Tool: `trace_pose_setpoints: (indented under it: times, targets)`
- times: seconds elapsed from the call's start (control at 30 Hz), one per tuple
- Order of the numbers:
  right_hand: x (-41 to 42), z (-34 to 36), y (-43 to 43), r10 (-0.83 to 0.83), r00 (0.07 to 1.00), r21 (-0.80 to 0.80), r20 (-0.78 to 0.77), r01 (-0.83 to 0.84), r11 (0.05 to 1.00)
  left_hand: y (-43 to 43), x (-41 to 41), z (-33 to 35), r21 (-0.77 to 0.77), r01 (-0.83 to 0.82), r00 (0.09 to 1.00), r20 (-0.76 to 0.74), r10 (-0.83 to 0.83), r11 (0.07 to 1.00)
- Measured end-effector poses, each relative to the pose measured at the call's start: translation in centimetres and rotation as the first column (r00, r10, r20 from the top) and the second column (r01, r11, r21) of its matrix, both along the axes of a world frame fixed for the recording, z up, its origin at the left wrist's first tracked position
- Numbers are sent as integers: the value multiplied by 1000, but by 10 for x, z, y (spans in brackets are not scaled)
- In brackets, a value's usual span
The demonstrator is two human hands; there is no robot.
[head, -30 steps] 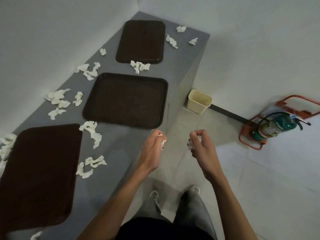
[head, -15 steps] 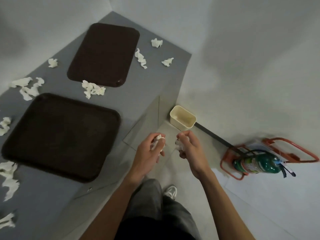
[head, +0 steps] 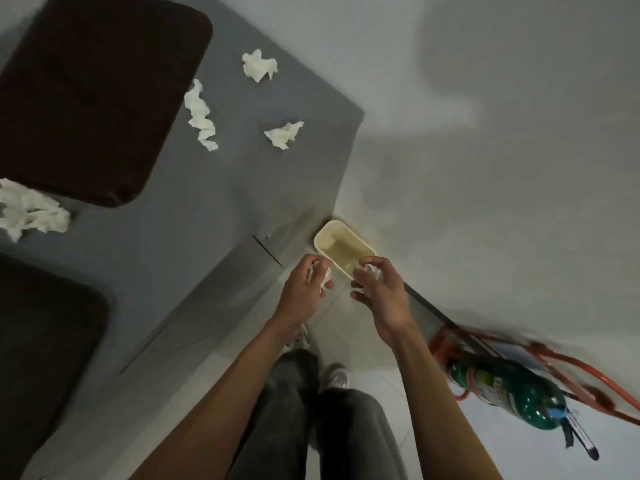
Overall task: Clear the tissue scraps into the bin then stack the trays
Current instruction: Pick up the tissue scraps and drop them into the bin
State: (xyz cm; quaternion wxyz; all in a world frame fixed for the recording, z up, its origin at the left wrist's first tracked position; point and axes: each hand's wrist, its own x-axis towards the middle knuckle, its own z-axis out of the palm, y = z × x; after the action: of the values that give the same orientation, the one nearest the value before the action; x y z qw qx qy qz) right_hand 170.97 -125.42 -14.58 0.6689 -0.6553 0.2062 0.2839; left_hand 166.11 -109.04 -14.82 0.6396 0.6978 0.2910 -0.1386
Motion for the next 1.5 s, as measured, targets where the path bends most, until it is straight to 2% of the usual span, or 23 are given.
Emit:
trace_pose_setpoints:
  times: [0.17, 0.33, 0.6, 0.7, 0.87, 0.97, 1.13, 1.37, 1.5]
  targets:
    - [52, -102, -7, 2, 999, -2, -47, -2, 1000, -22, 54, -96, -37, -58, 981, -188, 50, 998]
    - [88, -220, -18, 60, 993, -43, -98, -65, 997, -37, 100, -201, -50, -163, 963, -224, 148, 985]
    - [139, -384, -25, -2, 979, -137, -204, -26, 990, -53, 159, -373, -52, -328, 891, -350, 290, 943]
    - [148, -425, -25, 38, 983, -164, -181, -68, 984, -57, 174, -406, -49, -337, 886, -355, 299, 940]
    - [155, -460, -29, 179, 974, -208, -139, -206, 956, -62, 186, -417, -129, -294, 870, -447, 209, 947]
    - [154, -455, -35, 254, 961, -285, -109, -275, 918, -58, 180, -410, -73, -260, 883, -421, 207, 963]
    - [146, -400, -40, 261, 960, -344, -104, -281, 896, -46, 156, -363, 200, -154, 926, -314, 212, 968]
    - [120, -256, -32, 378, 921, -449, 90, -302, 841, -34, 104, -232, 304, -136, 957, -207, 204, 943]
    - [96, -153, -25, 482, 846, -516, 230, -314, 797, -34, 67, -139, 347, -168, 958, -165, 236, 923]
